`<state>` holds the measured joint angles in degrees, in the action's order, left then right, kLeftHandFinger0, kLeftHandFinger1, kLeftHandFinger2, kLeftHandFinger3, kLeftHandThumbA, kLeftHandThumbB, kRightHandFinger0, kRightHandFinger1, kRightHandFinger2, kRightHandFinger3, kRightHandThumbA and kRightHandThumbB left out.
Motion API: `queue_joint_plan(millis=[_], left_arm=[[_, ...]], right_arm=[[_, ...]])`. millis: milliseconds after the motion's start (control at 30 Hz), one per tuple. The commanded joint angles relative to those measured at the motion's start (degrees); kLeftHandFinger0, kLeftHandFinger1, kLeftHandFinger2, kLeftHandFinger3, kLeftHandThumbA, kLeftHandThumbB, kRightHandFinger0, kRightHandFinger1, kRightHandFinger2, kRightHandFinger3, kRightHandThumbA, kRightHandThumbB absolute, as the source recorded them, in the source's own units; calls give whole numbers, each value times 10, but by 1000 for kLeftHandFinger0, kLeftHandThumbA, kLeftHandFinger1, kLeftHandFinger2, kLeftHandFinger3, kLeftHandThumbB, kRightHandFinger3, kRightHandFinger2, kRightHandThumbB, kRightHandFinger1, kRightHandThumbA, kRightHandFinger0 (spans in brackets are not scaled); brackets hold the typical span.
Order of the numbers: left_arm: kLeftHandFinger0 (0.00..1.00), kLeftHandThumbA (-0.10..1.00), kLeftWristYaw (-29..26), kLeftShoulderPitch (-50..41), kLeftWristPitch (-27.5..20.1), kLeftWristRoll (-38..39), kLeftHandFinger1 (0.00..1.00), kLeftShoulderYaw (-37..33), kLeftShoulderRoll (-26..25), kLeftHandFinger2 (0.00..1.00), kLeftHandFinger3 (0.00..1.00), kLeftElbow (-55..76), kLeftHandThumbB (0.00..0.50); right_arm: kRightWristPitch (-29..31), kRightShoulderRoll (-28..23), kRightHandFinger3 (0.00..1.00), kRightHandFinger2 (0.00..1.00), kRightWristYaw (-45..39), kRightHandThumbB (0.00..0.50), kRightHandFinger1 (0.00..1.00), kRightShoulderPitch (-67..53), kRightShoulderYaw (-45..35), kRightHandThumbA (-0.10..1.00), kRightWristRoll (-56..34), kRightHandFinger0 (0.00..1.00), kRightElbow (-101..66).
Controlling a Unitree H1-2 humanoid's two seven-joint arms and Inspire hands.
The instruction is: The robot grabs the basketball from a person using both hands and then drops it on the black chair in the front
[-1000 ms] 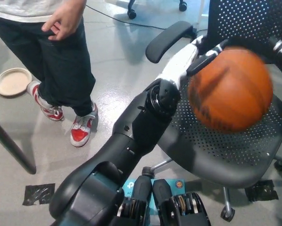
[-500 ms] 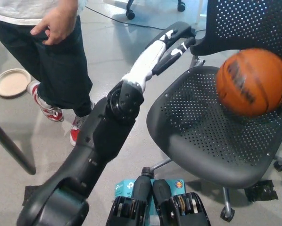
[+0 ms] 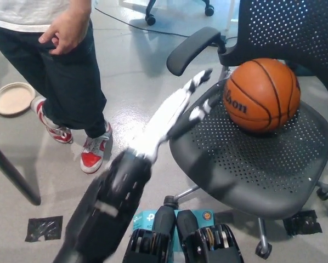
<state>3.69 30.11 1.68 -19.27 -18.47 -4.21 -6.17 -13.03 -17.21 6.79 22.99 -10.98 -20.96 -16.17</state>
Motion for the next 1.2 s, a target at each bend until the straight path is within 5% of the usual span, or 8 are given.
queue_joint_plan(millis=[0, 200, 333, 433, 533, 700, 1167], left_arm=[[1000, 1000, 6, -51, -78, 1, 1000, 4, -33, 1000, 1000, 112, 265], [1000, 1000, 5, -170, -94, 39, 1000, 35, -70, 1000, 1000, 205, 257], [1000, 1000, -30, -236, -149, 43, 1000, 88, -87, 1000, 1000, 205, 246], [1000, 1000, -55, -273, -212, 49, 1000, 121, -88, 1000, 1000, 151, 203], [1000, 1000, -53, -318, -233, 84, 1000, 150, -89, 1000, 1000, 111, 232], [1000, 1000, -57, -361, -285, 118, 1000, 190, -83, 1000, 1000, 17, 285], [1000, 1000, -36, -374, -284, 142, 1000, 218, -68, 1000, 1000, -48, 281]], right_arm=[[35, 6, 1000, 1000, -60, 149, 1000, -49, 34, 1000, 7, 1000, -50], [90, 25, 1000, 1000, -96, 177, 1000, -142, 66, 1000, 13, 1000, -54], [147, 45, 1000, 1000, -120, 257, 1000, -178, 101, 1000, 46, 1000, 3], [176, 60, 1000, 1000, -129, 193, 1000, -198, 120, 1000, 56, 1000, 48], [221, 81, 1000, 1000, -132, 158, 1000, -217, 137, 1000, 77, 1000, 102], [285, 100, 1000, 1000, -137, 180, 1000, -239, 164, 1000, 113, 1000, 187], [368, 119, 1000, 1000, -131, 214, 1000, -277, 165, 1000, 132, 1000, 299]])
